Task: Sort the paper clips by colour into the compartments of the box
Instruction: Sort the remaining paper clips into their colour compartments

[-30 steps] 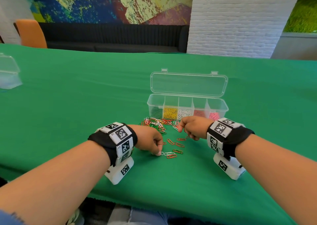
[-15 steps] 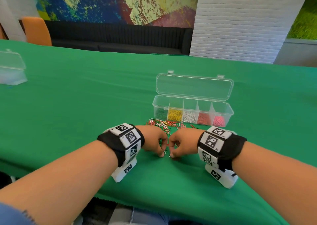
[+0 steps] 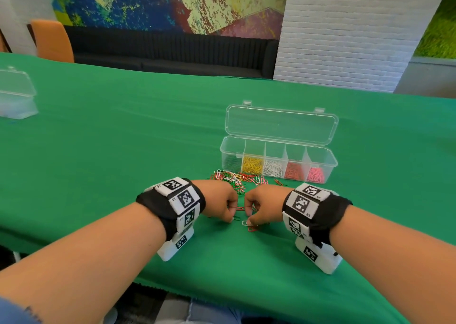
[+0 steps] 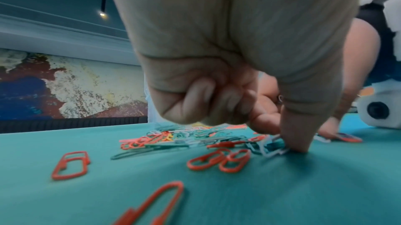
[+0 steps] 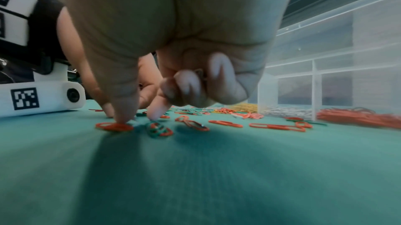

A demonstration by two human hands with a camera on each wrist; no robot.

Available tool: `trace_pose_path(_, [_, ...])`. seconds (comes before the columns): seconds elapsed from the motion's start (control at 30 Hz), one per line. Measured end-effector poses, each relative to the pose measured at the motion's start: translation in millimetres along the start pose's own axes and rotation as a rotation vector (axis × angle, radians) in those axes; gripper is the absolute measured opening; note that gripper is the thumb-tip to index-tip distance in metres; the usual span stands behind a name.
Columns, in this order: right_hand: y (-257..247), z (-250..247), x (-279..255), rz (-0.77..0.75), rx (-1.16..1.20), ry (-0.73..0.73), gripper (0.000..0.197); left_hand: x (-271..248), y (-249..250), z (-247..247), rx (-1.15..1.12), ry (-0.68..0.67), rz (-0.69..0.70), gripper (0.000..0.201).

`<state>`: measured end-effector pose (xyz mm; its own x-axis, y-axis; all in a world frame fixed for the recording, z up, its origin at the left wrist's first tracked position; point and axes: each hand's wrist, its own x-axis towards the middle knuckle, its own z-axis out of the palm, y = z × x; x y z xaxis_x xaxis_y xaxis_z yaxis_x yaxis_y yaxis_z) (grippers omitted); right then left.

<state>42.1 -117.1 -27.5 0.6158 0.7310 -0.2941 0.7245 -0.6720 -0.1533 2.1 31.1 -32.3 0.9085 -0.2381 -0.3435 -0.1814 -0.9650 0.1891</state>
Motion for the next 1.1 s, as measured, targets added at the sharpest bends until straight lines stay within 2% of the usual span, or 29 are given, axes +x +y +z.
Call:
trace_pose_path(0.17, [-1,0,0,-0.001,-0.013,-0.033,0.009,-5,-13,-13,-0.095,0.059,-0.112,0.011])
trace_pose_path(0.27, [-3,2,0,0.009,-0.035,-0.061,0.016,-10,-25,-21,-0.239,0.075,-0.182,0.012])
trace_pose_path(0.37, [-5,4,0,0.038,-0.062,-0.074,0.013,-16,-33,-24,-0.363,0.087,-0.212,0.011])
trace_pose_path(0.5, [-1,2,0,0.057,0.001,-0.002,0.024,-18,-37,-22,-0.491,0.097,-0.233,0.012])
trace_pose_path(0.63, [4,-3,-2,0.079,0.081,0.076,0.028,-13,-45,-14,-0.595,0.127,-0.337,0.022])
trace_pose_path(0.77, [10,-6,-5,0.104,0.162,0.106,0.027,-12,-51,-11,-0.619,0.113,-0.357,0.03])
trace_pose_path(0.9, [22,-12,-6,0.197,0.33,0.131,0.027,-10,-55,-12,-0.608,0.125,-0.339,0.041])
trace_pose_path(1.0, [31,-16,-4,0.267,0.574,0.19,0.032,-9,-58,-13,-0.554,0.121,-0.355,0.042])
trace_pose_path(1.1, [37,-21,-4,0.309,0.662,0.184,0.039,-10,-55,-18,-0.497,0.099,-0.39,0.036])
